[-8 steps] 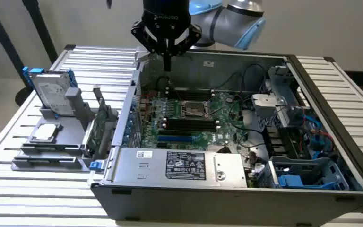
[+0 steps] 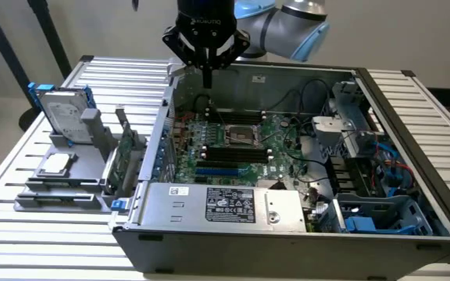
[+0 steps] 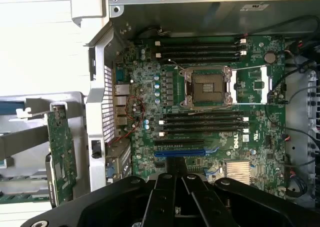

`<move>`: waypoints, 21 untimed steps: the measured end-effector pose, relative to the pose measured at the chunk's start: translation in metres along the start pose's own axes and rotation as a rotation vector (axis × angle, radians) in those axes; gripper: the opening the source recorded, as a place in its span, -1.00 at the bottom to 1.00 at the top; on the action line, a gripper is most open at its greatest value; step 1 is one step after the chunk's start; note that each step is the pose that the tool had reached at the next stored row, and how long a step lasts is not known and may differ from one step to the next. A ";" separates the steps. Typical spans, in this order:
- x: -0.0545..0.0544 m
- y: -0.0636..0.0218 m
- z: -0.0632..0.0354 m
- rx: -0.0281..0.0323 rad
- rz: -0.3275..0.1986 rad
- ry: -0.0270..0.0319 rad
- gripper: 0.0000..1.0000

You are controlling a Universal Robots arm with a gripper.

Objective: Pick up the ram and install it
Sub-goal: 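Reach for the ram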

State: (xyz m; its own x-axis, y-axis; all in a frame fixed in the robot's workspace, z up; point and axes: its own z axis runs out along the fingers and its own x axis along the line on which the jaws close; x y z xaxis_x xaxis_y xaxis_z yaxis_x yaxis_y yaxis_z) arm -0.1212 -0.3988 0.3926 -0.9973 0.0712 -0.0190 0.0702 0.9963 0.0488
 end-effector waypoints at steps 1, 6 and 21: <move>0.000 0.0000 0.0000 0.0000 0.000 0.0000 -0.79; 0.000 0.0000 0.0000 0.0000 0.000 0.0000 -0.79; 0.064 -0.0229 -0.0020 -0.0003 0.000 0.0000 -0.79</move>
State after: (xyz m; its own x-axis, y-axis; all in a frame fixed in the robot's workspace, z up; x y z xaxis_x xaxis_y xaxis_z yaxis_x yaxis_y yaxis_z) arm -0.1865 -0.4171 0.3922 -0.9973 0.0713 -0.0190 0.0703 0.9963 0.0491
